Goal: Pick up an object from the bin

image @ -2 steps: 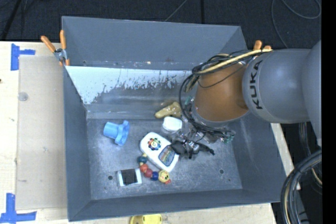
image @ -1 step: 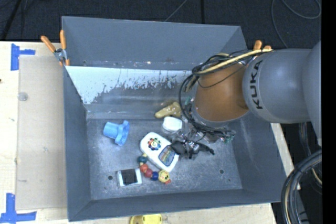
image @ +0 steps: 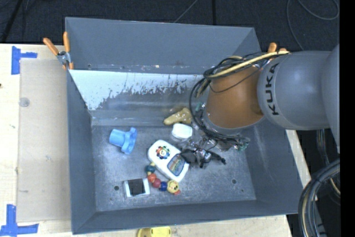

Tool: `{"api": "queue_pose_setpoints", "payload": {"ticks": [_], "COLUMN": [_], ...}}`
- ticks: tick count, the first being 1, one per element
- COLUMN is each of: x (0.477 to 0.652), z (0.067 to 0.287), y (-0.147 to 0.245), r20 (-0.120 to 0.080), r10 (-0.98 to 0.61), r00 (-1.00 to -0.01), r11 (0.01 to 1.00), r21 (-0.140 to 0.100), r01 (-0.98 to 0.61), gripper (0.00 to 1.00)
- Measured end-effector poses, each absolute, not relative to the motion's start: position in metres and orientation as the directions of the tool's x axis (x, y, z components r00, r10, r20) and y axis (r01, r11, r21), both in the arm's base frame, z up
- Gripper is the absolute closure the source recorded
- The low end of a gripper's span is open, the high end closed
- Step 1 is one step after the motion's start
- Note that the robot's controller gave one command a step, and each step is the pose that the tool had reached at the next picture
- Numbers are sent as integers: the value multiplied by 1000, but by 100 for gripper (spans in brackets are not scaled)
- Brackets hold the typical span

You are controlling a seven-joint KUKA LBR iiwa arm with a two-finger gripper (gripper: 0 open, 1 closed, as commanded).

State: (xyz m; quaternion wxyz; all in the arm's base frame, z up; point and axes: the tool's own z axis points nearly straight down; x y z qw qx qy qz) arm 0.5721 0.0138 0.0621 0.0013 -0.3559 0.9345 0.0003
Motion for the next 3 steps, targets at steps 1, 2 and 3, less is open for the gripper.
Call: {"api": "queue_pose_setpoints", "payload": {"ticks": [1, 2, 3], "x": [571, 572, 570], "z": [76, 88, 104], "y": [14, 14, 15], "r20": [1, 0, 5], "r10": [-663, -663, -662], "r00": [-748, -749, -749], "r11": [748, 749, 749], "r21": [2, 2, 6], "r01": [-663, -663, -662], "gripper": [100, 100, 100]}}
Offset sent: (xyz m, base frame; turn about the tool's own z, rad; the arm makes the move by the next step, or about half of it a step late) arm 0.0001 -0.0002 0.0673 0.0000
